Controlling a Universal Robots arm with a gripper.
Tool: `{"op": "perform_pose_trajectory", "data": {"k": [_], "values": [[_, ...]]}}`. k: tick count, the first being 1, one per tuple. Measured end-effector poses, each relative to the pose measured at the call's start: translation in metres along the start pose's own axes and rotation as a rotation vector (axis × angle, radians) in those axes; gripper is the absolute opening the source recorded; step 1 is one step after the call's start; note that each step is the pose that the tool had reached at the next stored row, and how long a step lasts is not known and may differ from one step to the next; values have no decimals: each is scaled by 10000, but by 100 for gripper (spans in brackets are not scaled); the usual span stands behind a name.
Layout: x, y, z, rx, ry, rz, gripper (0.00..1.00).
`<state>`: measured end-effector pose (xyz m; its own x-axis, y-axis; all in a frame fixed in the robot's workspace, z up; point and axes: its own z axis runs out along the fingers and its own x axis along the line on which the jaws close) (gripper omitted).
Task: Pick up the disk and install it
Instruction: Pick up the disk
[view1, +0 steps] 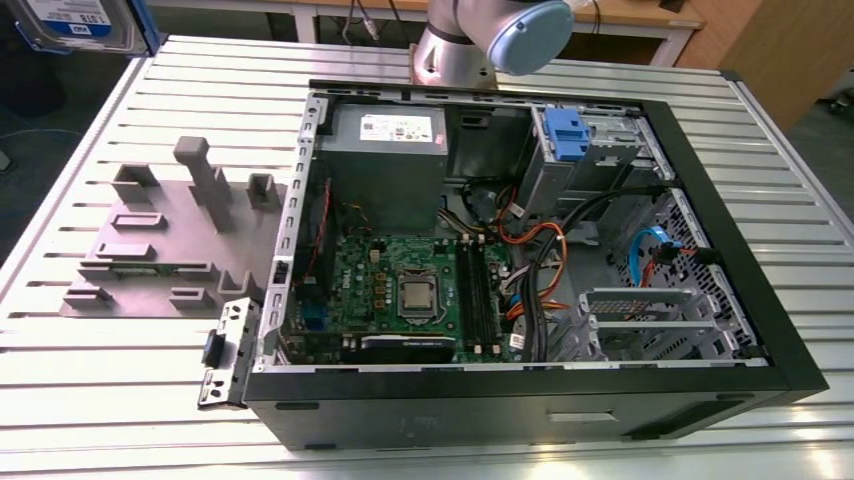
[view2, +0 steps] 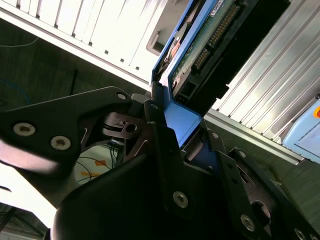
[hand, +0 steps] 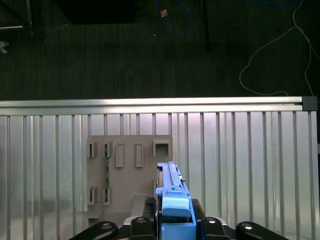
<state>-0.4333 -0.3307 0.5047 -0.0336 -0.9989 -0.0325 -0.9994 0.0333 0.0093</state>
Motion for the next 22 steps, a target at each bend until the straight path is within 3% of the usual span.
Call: {"op": "perform_pose_trajectory", "data": {"k": [12,22], "values": [[-4,-115,-1,1,0,0,36],[39,-132,-3,0,0,0,36]]}}
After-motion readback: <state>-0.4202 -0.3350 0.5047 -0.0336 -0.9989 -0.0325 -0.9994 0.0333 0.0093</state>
